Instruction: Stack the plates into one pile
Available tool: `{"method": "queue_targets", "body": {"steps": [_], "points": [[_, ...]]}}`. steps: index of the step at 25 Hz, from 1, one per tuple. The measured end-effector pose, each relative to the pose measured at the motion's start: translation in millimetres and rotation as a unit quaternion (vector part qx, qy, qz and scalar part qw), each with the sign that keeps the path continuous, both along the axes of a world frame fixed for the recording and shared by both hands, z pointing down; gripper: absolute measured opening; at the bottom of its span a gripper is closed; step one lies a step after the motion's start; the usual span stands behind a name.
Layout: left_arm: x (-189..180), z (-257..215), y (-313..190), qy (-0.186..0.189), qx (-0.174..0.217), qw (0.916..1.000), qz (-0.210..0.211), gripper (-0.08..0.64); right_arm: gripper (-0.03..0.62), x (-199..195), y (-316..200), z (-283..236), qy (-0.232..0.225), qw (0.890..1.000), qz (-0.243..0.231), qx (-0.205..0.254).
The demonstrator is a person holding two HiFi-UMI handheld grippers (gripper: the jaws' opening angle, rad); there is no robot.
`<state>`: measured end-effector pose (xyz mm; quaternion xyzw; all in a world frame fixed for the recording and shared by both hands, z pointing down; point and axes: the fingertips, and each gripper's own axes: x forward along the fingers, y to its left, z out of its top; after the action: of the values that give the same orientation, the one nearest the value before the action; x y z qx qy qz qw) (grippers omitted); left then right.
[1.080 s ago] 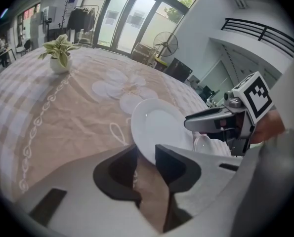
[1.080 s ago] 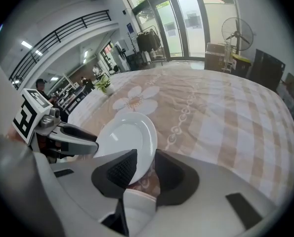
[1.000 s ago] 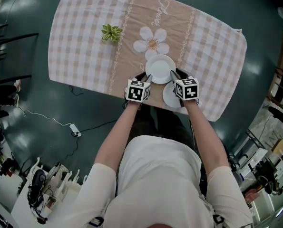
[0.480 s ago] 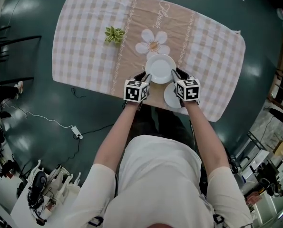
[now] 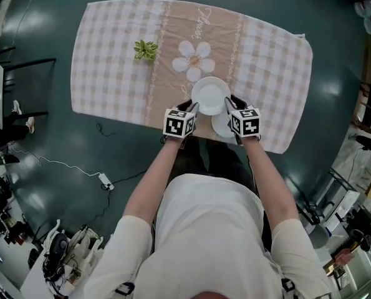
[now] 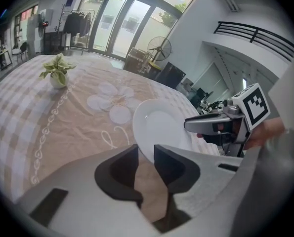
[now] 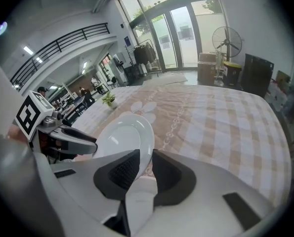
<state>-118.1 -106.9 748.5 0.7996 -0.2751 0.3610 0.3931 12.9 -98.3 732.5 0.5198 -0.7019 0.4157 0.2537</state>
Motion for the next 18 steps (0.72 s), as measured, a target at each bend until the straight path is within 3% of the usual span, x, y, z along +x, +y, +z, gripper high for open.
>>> {"method": "queue_targets", "body": {"steps": [18], "points": [[40,7,76,-0.006,-0.031,0.9968,0.074,0.097,0.098,38,92,12,0.002,0.999,0.047,-0.027]]}}
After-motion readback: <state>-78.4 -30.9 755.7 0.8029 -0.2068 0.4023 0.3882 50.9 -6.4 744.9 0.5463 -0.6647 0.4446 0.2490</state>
